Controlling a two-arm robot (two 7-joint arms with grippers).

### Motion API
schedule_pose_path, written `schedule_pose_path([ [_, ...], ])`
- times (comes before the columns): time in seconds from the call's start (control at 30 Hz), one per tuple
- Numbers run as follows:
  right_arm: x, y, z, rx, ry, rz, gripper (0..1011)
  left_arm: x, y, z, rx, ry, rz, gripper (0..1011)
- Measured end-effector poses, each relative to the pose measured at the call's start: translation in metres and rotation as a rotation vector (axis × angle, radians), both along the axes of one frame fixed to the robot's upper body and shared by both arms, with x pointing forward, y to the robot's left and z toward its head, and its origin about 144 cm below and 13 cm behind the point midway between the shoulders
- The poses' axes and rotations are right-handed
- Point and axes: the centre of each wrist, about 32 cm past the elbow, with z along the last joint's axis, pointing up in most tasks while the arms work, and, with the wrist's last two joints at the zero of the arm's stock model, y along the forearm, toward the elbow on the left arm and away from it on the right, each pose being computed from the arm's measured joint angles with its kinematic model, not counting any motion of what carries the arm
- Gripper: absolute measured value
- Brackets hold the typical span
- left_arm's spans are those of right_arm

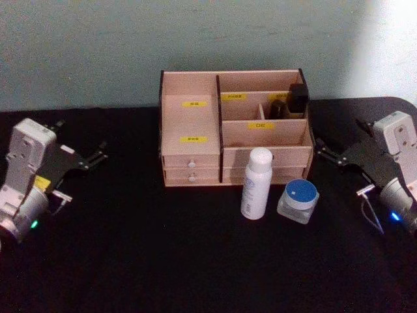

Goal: Pick up the facial cleanser and watermelon frost from the table and place them into the tiered storage box.

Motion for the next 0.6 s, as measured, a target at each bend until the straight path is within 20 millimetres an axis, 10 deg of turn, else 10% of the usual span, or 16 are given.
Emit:
schedule_pose_path([
  [0.6,-0.028,-0.025,0.024,0.094,0.014,0.081,1000,0.000,0.000,0.000,0.000,0.000,0.000,1001],
])
